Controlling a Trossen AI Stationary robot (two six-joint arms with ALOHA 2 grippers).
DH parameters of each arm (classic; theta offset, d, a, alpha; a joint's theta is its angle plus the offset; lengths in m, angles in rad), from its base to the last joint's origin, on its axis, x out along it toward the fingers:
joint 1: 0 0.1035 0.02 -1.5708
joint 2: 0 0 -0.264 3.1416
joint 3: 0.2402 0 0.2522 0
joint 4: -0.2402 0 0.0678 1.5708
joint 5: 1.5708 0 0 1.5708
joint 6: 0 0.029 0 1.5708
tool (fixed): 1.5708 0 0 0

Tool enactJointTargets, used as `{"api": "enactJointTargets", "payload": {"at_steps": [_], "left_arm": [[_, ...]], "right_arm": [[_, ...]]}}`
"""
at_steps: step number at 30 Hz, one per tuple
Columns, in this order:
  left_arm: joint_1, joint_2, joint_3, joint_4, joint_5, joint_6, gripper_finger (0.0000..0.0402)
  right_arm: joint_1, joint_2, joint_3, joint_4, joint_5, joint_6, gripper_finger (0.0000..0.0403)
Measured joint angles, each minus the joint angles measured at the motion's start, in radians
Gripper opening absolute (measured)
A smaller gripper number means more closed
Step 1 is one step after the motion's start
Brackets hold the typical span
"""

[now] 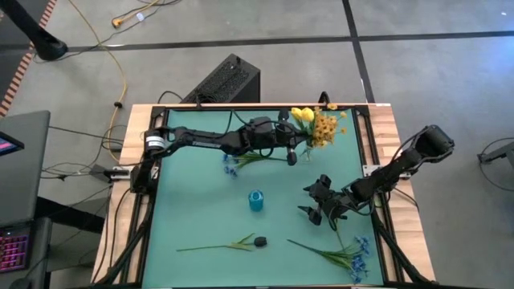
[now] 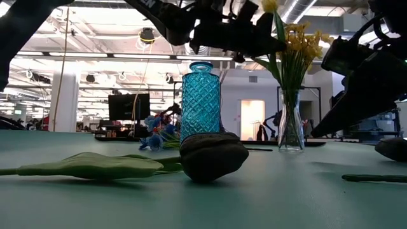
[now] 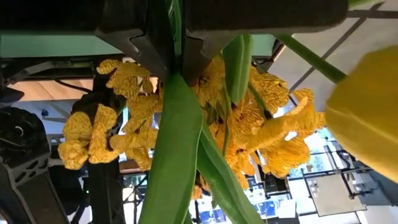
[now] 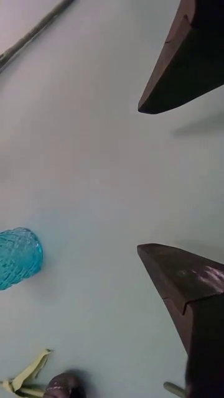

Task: Sort flowers into vase by color
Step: Put the yellow tulip into the transparent vase, then put the bottom blue flower into the blue transparent vase

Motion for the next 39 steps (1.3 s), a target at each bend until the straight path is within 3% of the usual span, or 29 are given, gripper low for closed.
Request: {"api": "enactJointTargets", "payload": {"at_steps": [16,19,30,34,39], "left_arm": [[0.000,-0.002,0.001,-0.084,-0.004,0.001,0.0005],[-0.001,-0.004,0.002,-0.112,-0.003,0.011,0.0032],[-0.002,-0.113,0.002,-0.389,0.016,0.050,0.0195],[-0.006,-0.168,0.001,-0.489,0.020,0.059,0.0220],[-0.006,-0.202,0.001,-0.544,0.022,0.059,0.0224]], "right_arm": [[0.000,0.000,0.000,0.004,0.001,0.000,0.0384],[0.000,0.000,0.000,0.006,0.001,0.000,0.0384],[0.000,0.000,0.000,0.011,0.001,0.001,0.0384],[0.000,0.000,0.000,0.011,0.001,0.001,0.0384],[0.000,0.000,0.000,0.010,0.001,0.006,0.0384]]}}
